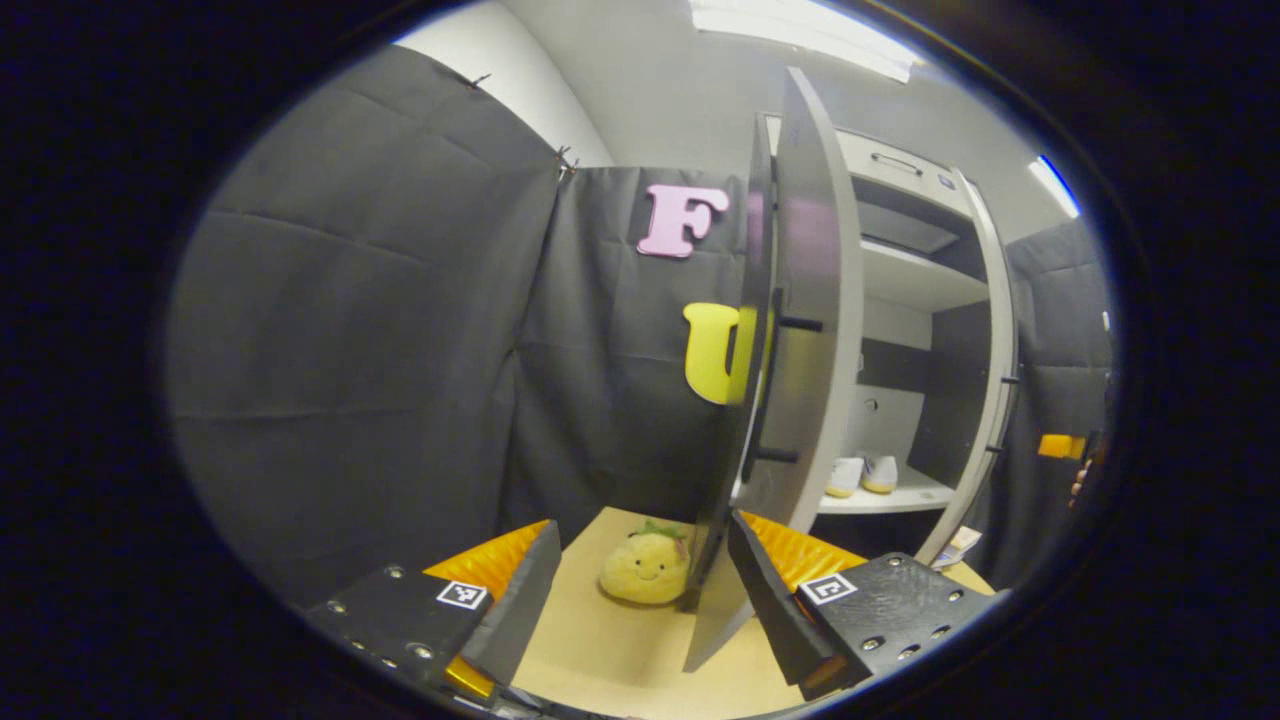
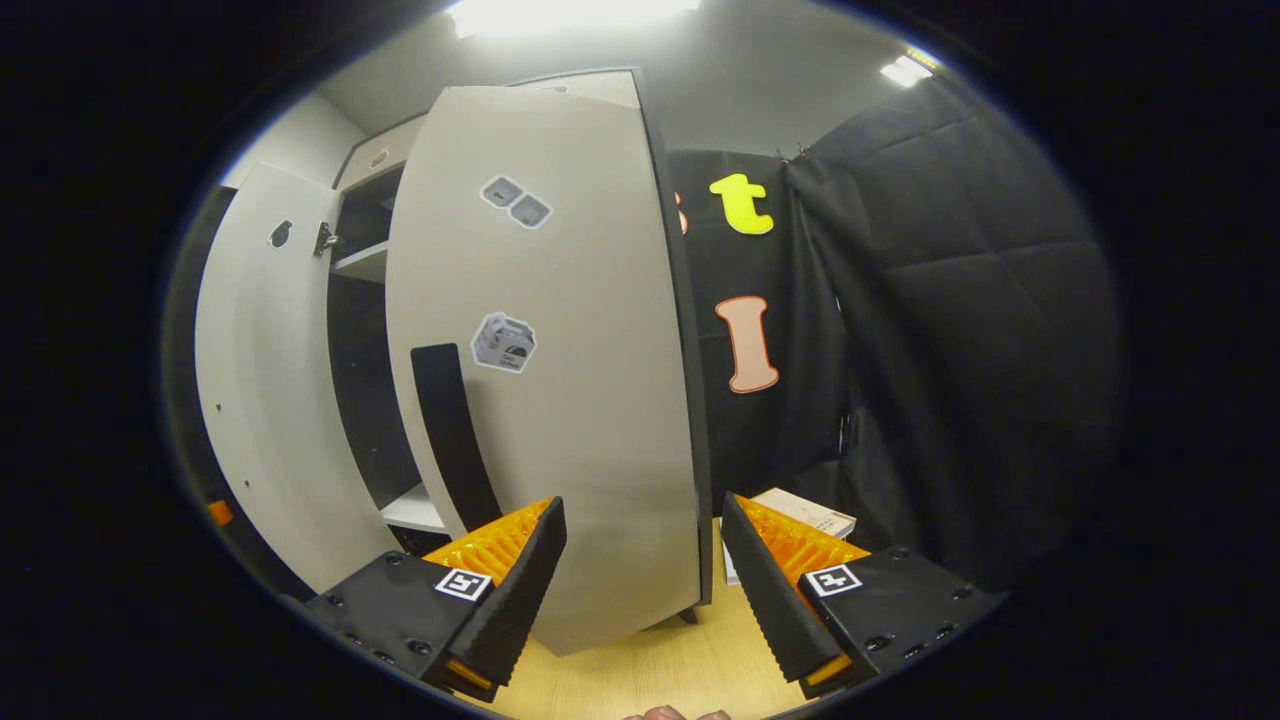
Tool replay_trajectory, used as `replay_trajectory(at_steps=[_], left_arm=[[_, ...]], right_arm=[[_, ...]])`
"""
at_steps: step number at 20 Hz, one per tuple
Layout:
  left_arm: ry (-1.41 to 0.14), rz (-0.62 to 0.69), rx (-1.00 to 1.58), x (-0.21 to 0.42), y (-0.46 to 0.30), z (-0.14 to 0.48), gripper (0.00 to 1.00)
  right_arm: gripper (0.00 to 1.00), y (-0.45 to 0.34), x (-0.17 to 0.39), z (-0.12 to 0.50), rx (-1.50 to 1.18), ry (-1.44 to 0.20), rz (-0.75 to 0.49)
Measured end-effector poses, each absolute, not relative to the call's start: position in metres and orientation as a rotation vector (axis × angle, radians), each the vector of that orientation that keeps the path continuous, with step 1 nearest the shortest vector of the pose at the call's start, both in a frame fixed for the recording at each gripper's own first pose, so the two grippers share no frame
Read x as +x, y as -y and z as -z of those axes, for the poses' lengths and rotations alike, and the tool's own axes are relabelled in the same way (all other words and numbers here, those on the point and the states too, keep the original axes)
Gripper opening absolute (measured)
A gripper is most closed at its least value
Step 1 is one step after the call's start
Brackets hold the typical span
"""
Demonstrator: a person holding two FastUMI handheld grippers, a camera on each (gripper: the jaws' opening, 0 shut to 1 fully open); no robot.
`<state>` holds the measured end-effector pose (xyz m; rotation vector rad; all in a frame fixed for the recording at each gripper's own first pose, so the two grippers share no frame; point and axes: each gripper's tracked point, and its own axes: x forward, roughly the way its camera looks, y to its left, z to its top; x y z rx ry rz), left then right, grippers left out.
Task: Grab one shoe with the right hand and put it into the shoe cabinet, grab the other shoe with the left hand and put it into the shoe cabinet; then close the right door with the right hand and the left door with the left hand.
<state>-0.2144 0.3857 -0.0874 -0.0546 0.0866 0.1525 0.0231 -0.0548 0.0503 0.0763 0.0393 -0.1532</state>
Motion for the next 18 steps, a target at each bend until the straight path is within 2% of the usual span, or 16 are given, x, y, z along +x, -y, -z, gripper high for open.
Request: replay_trajectory(at_steps=[2, 3, 7, 8, 12, 15, 18], left_arm=[[-0.075, -0.135, -0.066, -0.200, -0.398, 0.073, 0.96], [-0.072, -0.114, -0.079, -0.190, -0.399, 0.065, 0.99], [-0.047, -0.021, -0.112, -0.153, -0.400, 0.040, 0.96], [-0.040, -0.006, -0.098, -0.144, -0.400, 0.035, 0.99], [-0.002, 0.076, -0.006, -0.113, -0.388, 0.014, 0.96], [-0.005, 0.133, 0.007, -0.102, -0.372, 0.012, 0.99], [-0.021, 0.151, 0.005, -0.100, -0.367, 0.013, 0.93]], right_arm=[[0.98, 0.060, 0.020, -0.041, 0.079, -0.066, 0.170], [0.98, 0.060, 0.018, -0.036, 0.085, -0.080, 0.171], [0.98, 0.068, 0.010, -0.031, 0.076, -0.095, 0.213], [0.98, 0.070, 0.008, -0.029, 0.075, -0.101, 0.227], [0.98, 0.070, -0.001, -0.018, 0.063, -0.135, 0.250], [0.98, 0.073, -0.009, -0.012, 0.059, -0.143, 0.270], [0.98, 0.074, -0.015, -0.007, 0.075, -0.151, 0.287]])
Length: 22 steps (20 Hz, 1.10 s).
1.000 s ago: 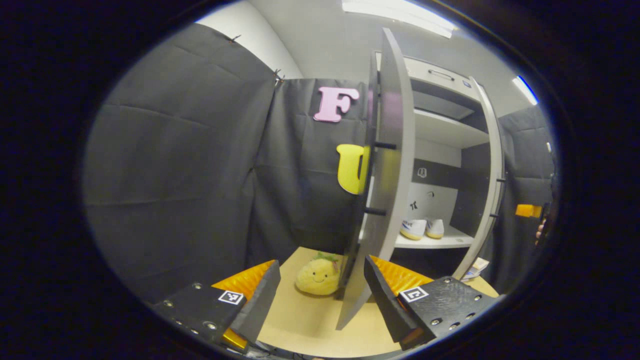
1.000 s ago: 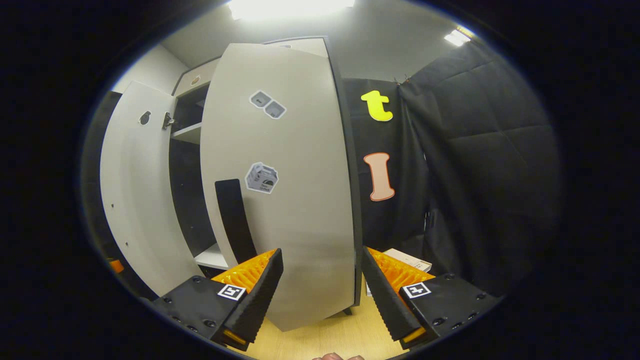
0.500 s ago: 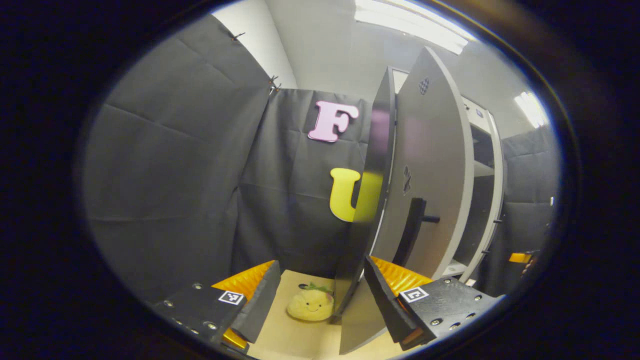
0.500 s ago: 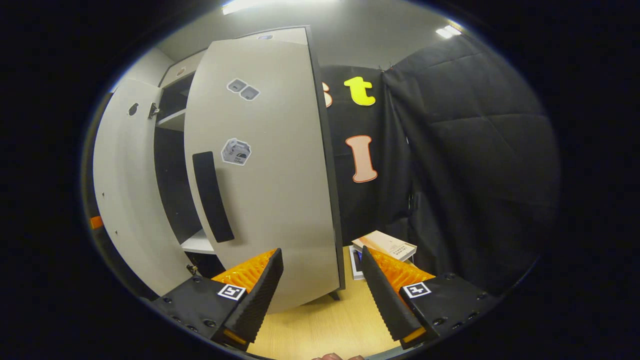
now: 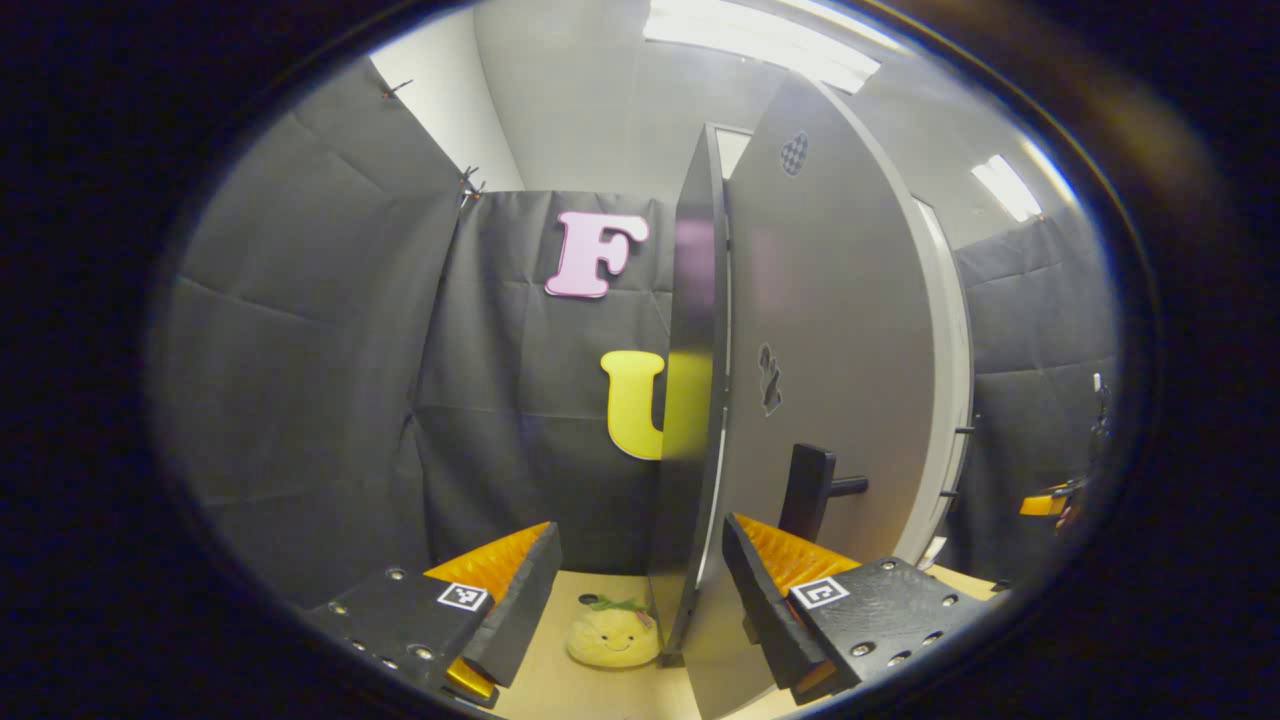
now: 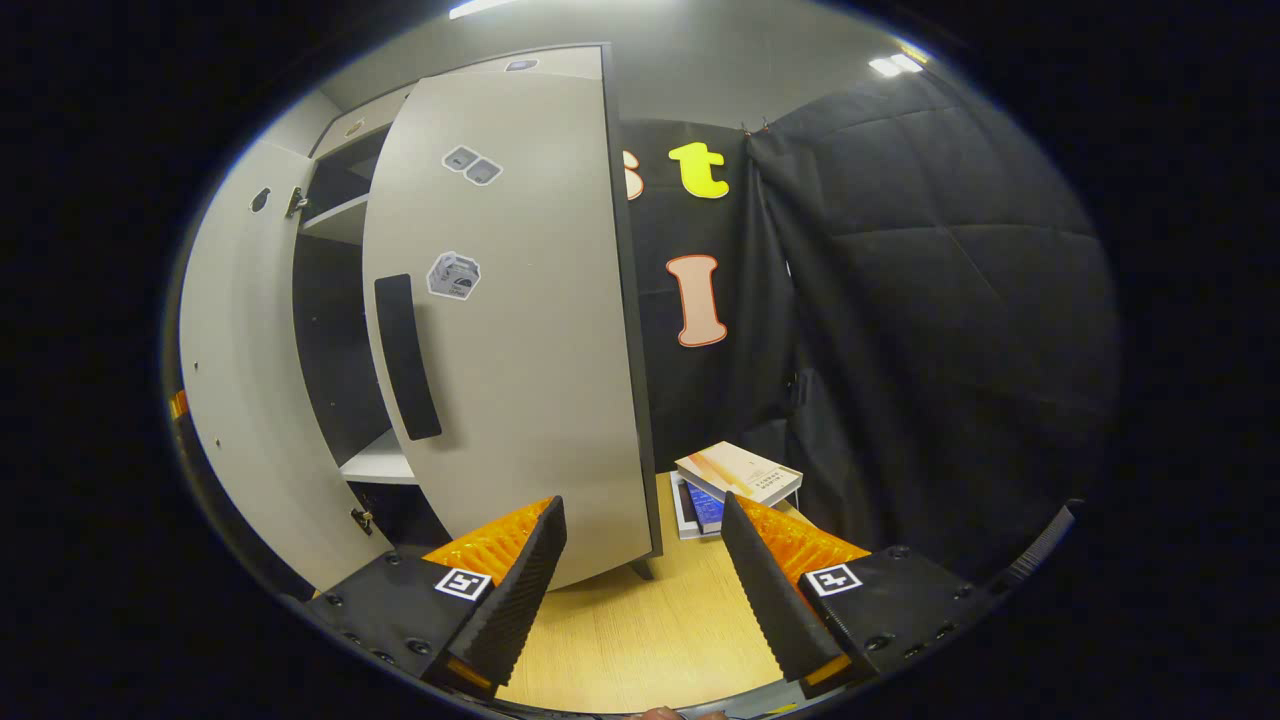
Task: Grab one shoe with the right hand and put it into the shoe cabinet, grab the other shoe with the left hand and put it into the shoe cabinet; then close the right door with the right hand and the left door with the left hand.
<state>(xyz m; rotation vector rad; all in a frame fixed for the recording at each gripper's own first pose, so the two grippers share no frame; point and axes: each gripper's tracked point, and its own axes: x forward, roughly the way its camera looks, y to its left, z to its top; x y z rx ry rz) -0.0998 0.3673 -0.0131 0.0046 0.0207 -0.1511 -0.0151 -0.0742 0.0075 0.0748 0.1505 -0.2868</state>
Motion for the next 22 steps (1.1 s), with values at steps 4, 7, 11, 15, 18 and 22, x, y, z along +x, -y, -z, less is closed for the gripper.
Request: replay_trajectory(at_steps=[4, 7, 11, 15, 18, 22], left_arm=[[-0.029, 0.229, 0.058, -0.093, -0.344, 0.010, 0.94], [-0.041, 0.320, 0.038, -0.094, -0.309, 0.015, 0.94], [-0.042, 0.360, 0.048, -0.091, -0.262, 0.020, 0.93], [-0.053, 0.429, -0.042, -0.087, -0.211, 0.031, 0.93], [-0.087, 0.499, -0.128, -0.077, -0.165, 0.046, 0.94], [-0.104, 0.528, -0.248, -0.070, -0.125, 0.050, 0.94]], right_arm=[[0.98, 0.077, -0.024, -0.003, 0.067, -0.150, 0.315], [0.98, 0.076, -0.028, -0.002, 0.065, -0.146, 0.330], [0.98, 0.076, -0.033, -0.002, 0.069, -0.133, 0.344], [0.98, 0.082, -0.049, 0.001, 0.097, -0.118, 0.382], [0.98, 0.093, -0.070, 0.004, 0.106, -0.114, 0.426], [0.98, 0.124, -0.106, 0.006, 0.101, -0.105, 0.522]])
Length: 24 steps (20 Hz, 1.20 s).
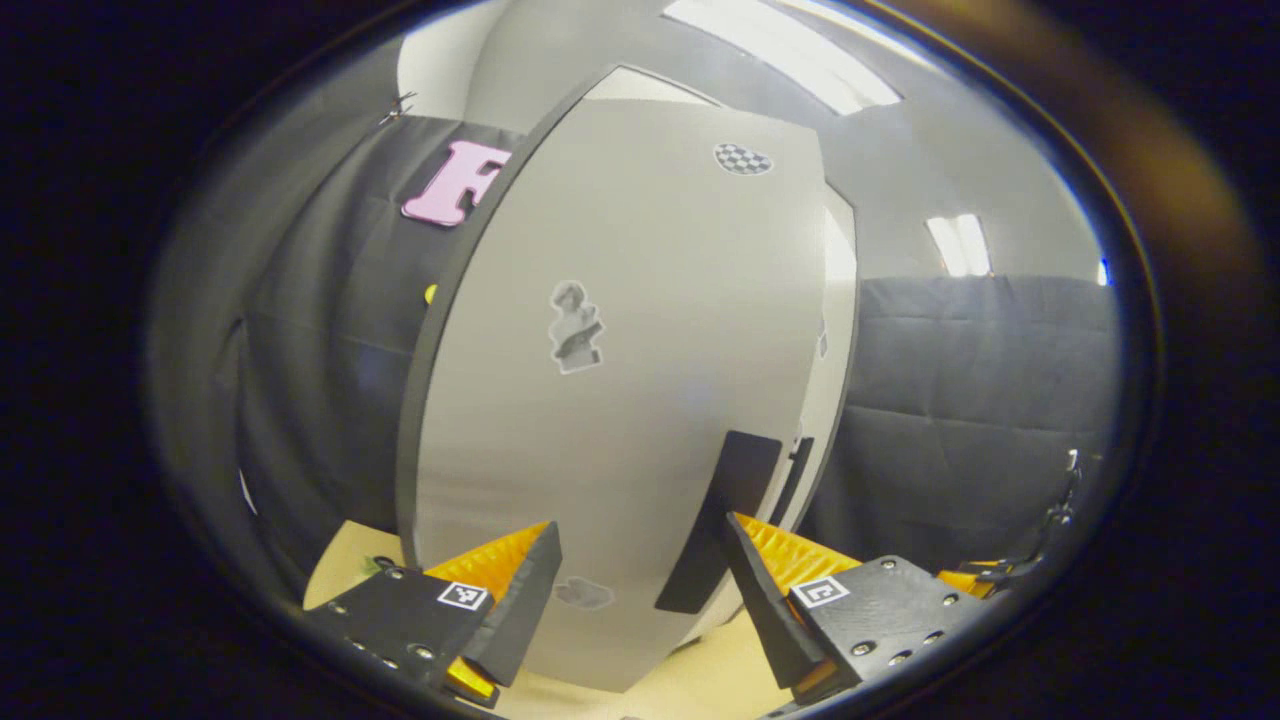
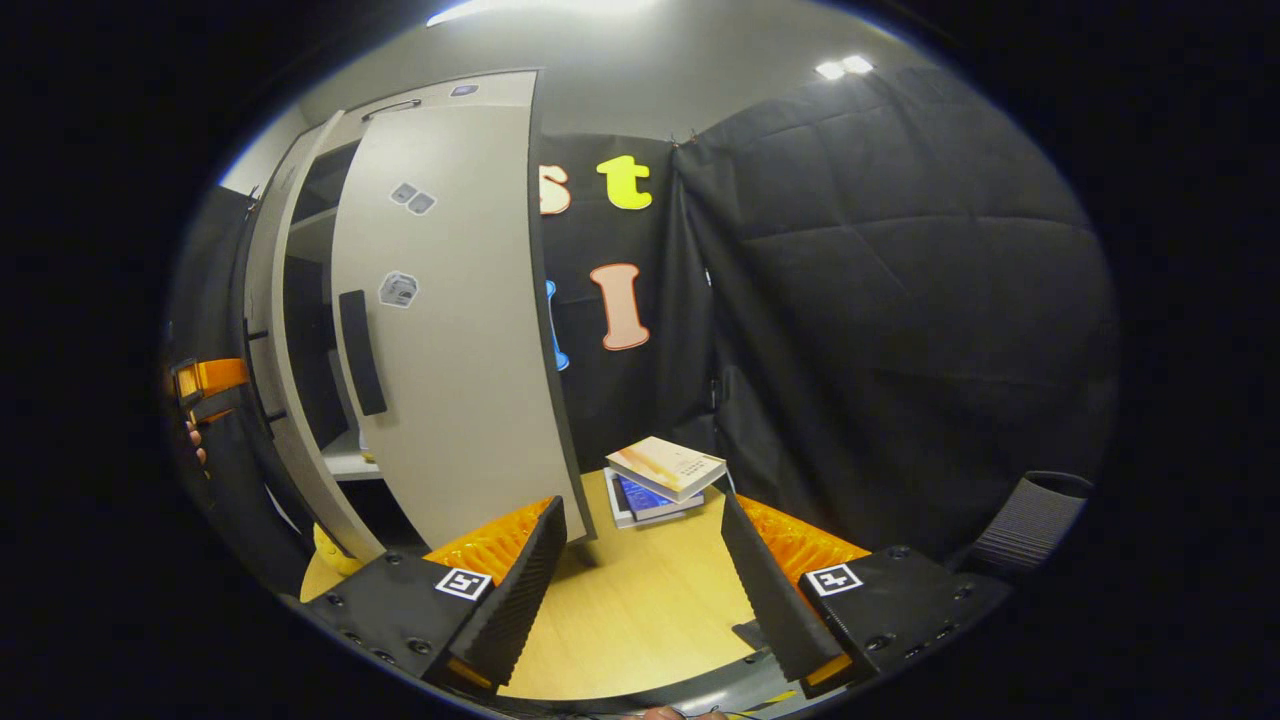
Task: Grab one shoe with the right hand and put it into the shoe cabinet, grab the other shoe with the left hand and put it into the shoe cabinet; then close the right door with the right hand and the left door with the left hand.
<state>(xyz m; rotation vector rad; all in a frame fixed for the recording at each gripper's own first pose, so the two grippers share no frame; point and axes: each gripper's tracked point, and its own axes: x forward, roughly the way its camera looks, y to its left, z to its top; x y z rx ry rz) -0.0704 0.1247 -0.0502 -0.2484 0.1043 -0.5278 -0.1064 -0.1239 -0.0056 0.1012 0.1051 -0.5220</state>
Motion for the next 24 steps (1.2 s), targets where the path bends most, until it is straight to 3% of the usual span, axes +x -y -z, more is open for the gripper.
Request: replay_trajectory(at_steps=[9, 16, 24], left_arm=[[-0.122, 0.442, -0.254, -0.085, -0.140, 0.063, 0.93], [-0.066, 0.250, -0.188, -0.125, -0.171, 0.049, 0.94], [0.028, 0.090, -0.105, -0.213, -0.156, 0.012, 0.93]], right_arm=[[0.98, 0.167, -0.144, -0.010, 0.112, -0.084, 0.633], [0.98, 0.179, -0.112, -0.047, 0.055, -0.031, 0.499], [0.98, 0.167, -0.077, -0.073, -0.136, 0.012, 0.235]])
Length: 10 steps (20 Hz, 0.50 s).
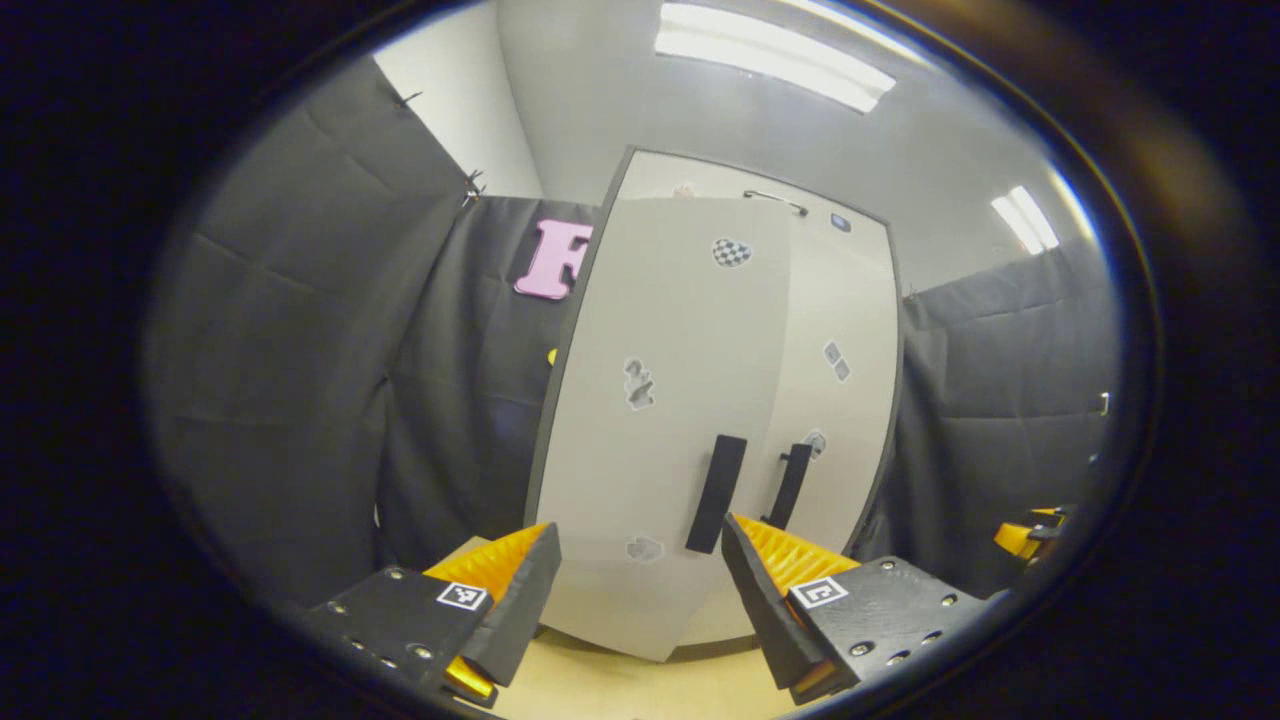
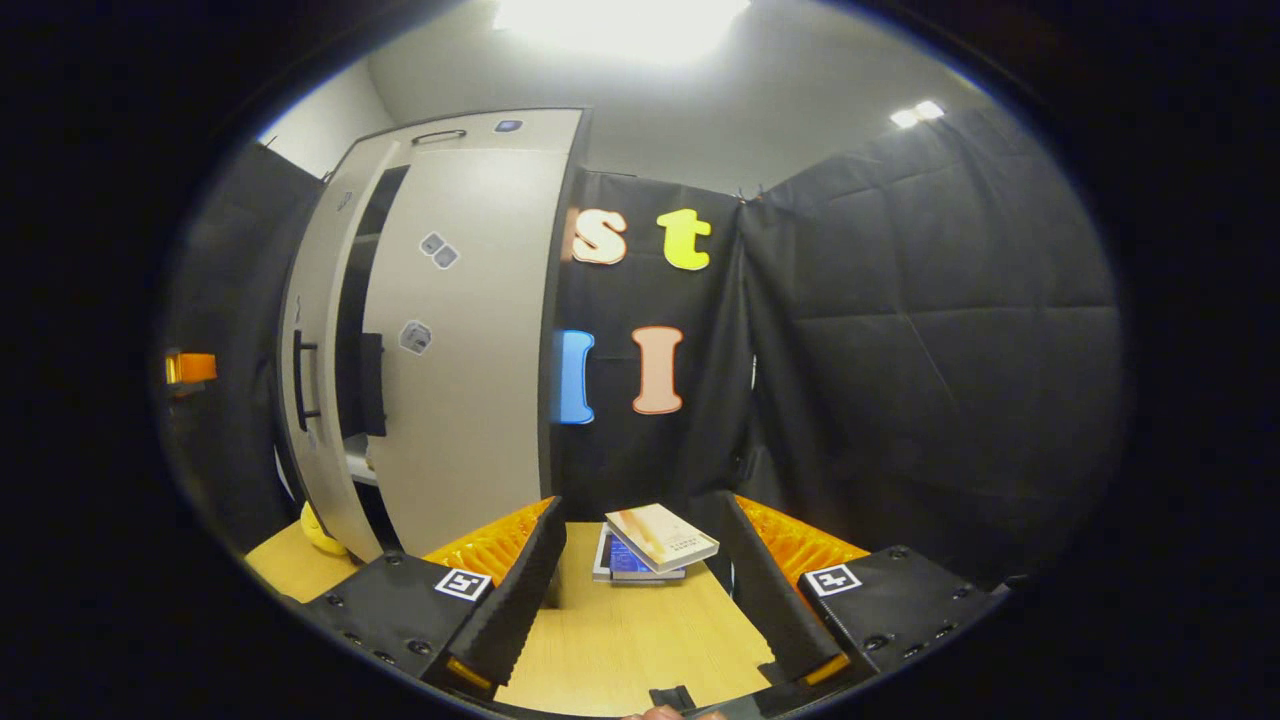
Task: Grab one shoe with the right hand and put it into the shoe cabinet, grab the other shoe with the left hand and put it into the shoe cabinet; then close the right door with the right hand and the left door with the left hand.
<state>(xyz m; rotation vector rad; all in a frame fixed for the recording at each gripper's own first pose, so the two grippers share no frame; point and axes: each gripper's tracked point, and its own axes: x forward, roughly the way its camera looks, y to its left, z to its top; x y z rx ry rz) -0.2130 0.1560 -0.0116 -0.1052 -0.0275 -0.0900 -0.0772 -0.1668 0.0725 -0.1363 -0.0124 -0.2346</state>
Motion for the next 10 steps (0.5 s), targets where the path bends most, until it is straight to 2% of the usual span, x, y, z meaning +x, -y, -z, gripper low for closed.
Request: replay_trajectory(at_steps=[4, 10], left_arm=[[0.043, 0.040, -0.045, -0.236, -0.134, 0.010, 0.93], [0.018, -0.053, -0.074, -0.294, -0.123, 0.039, 0.92]], right_arm=[[0.99, 0.144, -0.067, -0.071, -0.105, 0.010, 0.072], [0.99, 0.136, -0.065, -0.062, -0.066, 0.002, -0.025]])
